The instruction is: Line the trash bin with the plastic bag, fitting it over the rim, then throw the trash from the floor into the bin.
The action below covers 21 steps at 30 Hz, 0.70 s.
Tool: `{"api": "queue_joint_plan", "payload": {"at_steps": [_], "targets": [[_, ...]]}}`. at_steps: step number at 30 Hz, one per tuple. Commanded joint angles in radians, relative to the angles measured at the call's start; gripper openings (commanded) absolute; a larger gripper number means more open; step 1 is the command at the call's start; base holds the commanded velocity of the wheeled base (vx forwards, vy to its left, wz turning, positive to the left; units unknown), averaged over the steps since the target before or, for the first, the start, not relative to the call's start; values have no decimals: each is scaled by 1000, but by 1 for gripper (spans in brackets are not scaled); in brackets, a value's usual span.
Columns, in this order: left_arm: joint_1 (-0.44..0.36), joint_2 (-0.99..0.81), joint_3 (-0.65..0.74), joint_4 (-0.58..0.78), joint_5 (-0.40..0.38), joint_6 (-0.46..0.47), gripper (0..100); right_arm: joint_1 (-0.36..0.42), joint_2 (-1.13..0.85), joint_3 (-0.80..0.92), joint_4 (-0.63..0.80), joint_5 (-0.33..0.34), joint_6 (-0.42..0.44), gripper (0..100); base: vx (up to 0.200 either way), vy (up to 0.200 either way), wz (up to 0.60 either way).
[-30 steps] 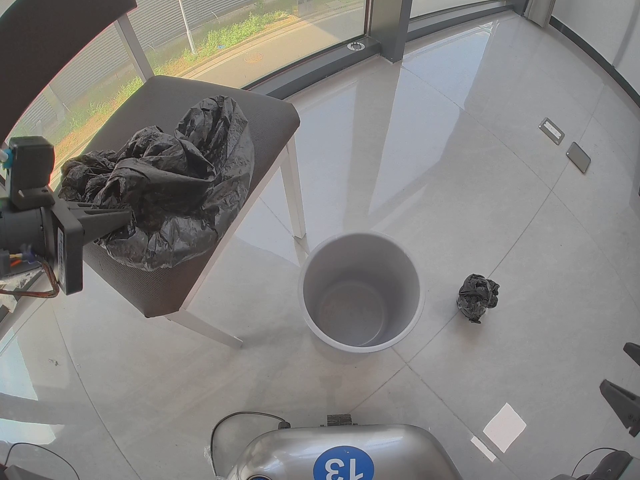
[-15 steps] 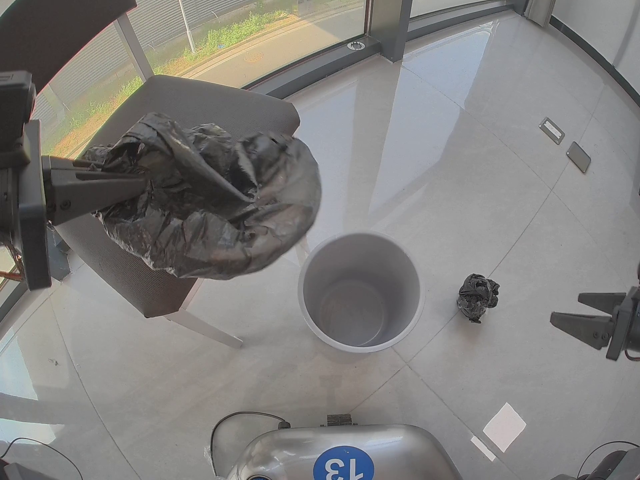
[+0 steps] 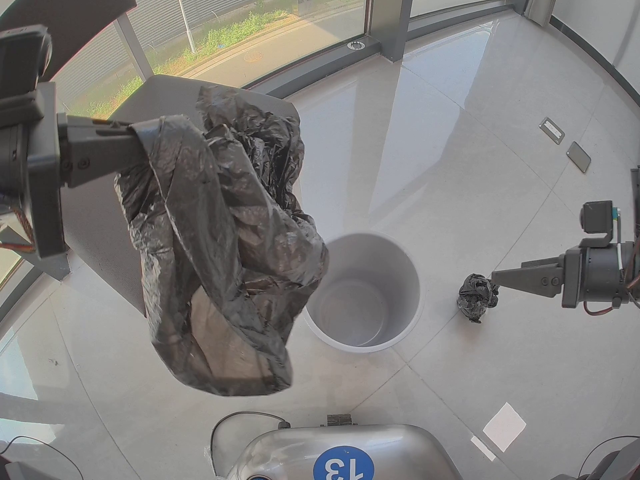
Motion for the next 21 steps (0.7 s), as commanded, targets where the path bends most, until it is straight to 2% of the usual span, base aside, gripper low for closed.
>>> {"api": "queue_joint_plan", "payload": {"at_steps": [1, 6, 7, 13, 18, 21], "targets": [[-6, 57, -40, -20, 18, -26, 0, 59, 102, -25, -11, 2, -2, 100, 0, 0, 0], [-26, 101, -108, -24, 56, -95, 0, 93, 134, -28, -54, 0, -10, 100, 0, 0, 0], [-53, 126, -154, -22, 76, -125, 0, 114, 143, -28, -87, -1, -16, 100, 0, 0, 0], [-82, 187, -255, -17, 90, -176, 0, 142, 188, -28, -210, -3, -93, 100, 0, 0, 0], [-113, 220, -342, -10, 92, -178, 0, 168, 211, -28, -291, -10, -234, 100, 0, 0, 0], [-124, 235, -373, -10, 92, -195, 0, 177, 225, -30, -293, -53, -329, 100, 0, 0, 0]]}}
